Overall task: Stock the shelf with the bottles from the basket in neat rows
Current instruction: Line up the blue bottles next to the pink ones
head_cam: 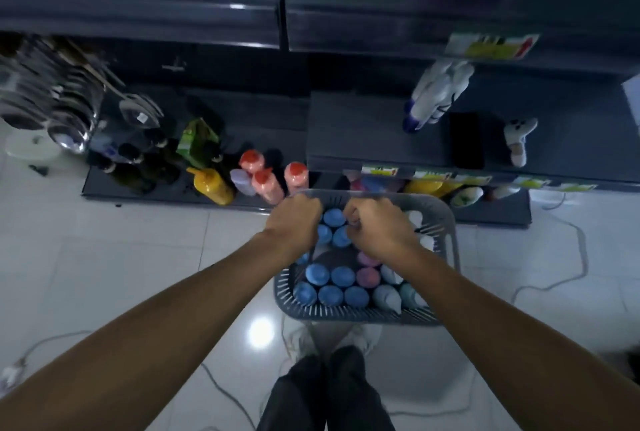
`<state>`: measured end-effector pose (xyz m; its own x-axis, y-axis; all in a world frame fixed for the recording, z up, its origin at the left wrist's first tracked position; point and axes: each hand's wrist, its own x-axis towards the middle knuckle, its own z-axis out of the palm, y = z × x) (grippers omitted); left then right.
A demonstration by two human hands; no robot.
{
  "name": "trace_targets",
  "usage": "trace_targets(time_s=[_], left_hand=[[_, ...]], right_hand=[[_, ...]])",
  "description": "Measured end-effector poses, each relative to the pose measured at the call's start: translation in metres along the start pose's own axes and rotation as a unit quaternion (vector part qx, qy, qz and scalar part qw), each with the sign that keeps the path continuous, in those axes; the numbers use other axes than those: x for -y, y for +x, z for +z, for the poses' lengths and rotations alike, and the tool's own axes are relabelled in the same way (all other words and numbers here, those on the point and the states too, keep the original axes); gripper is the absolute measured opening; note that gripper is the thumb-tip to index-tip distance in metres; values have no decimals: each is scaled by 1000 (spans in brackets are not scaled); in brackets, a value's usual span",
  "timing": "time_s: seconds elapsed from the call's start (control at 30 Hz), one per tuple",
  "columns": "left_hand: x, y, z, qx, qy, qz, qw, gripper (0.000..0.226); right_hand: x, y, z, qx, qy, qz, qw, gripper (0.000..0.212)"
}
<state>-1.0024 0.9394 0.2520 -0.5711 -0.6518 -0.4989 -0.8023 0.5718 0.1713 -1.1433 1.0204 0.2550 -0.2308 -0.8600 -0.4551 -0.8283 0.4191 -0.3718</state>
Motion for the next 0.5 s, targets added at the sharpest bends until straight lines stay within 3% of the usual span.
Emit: trace_targets(time_s=[0.23, 0.5], left_hand=[[14, 60, 63, 50, 48, -14, 997, 29], [29, 94, 96, 85, 146, -8, 986, 33]], right_hand=[[-22, 36, 94, 1, -30, -13, 999, 32], [-25, 70, 134, -13, -32, -68, 997, 27]])
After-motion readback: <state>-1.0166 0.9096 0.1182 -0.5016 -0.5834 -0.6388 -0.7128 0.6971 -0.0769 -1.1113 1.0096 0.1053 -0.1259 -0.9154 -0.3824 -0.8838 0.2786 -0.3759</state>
